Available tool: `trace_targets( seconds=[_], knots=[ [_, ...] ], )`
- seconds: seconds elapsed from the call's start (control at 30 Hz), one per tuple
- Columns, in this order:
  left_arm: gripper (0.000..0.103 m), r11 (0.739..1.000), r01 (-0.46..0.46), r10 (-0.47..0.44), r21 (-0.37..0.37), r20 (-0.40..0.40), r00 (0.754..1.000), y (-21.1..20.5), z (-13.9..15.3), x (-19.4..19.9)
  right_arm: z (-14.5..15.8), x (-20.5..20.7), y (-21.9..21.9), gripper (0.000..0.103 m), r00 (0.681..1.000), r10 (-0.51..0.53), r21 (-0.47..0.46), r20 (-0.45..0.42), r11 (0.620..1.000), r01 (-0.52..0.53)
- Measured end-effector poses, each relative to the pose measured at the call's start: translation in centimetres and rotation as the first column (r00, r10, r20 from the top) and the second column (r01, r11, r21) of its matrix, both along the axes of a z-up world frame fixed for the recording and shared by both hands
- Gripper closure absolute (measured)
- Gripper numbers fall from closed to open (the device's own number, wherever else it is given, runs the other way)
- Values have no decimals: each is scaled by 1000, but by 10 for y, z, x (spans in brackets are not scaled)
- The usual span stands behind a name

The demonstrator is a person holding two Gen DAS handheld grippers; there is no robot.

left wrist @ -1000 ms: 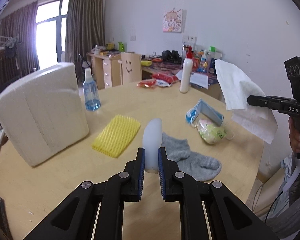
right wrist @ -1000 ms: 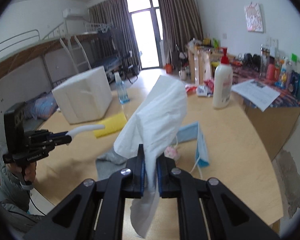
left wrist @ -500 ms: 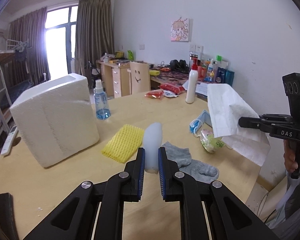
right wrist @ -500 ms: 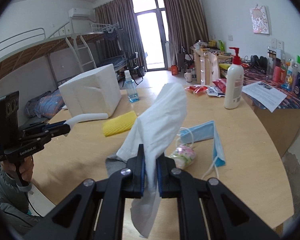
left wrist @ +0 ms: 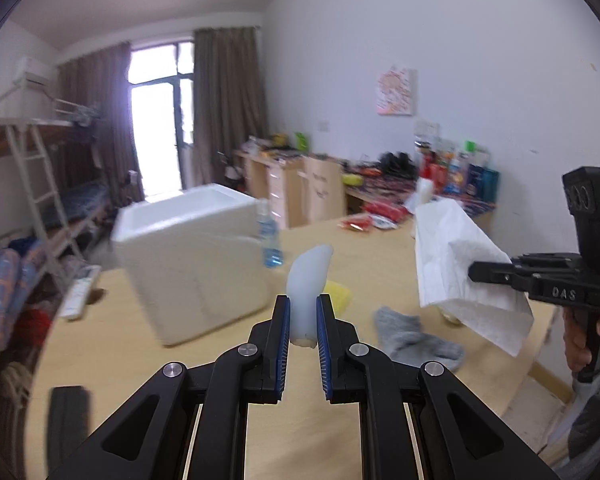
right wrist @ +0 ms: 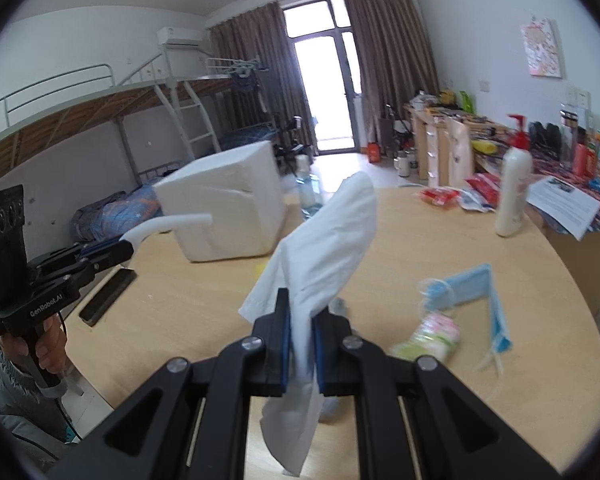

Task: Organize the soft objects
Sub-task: 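Carry both held items over to the white foam box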

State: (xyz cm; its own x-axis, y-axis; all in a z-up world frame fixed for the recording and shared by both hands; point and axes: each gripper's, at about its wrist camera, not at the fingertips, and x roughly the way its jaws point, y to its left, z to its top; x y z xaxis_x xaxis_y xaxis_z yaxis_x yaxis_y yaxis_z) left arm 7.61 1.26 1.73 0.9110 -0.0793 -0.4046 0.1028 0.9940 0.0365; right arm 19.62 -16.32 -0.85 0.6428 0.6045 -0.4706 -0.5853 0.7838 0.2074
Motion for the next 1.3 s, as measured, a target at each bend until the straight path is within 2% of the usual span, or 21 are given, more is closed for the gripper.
trace_targets(
  seconds=[0.23,0.33,0.43,0.9,1.3],
  knots=[
    [89,992,-123,123,-14,37,992,37,12,-25,12,-7,51,90,994,99,8,54,995,-100],
    [89,983,-182,181,10,59,982,43,14,-29,16,-9,71,90,986,153,6,71,988,-153],
    [89,976,-217,218,-24,61,974,51,15,-33,18,-12,87,90,977,194,-10,91,981,-194],
    [89,975,-215,219,-53,86,972,58,19,-39,27,-18,109,90,961,256,-1,110,966,-257],
    [89,973,-229,230,-21,127,965,65,36,-21,43,-3,125,90,959,253,-4,129,967,-255]
  ],
)
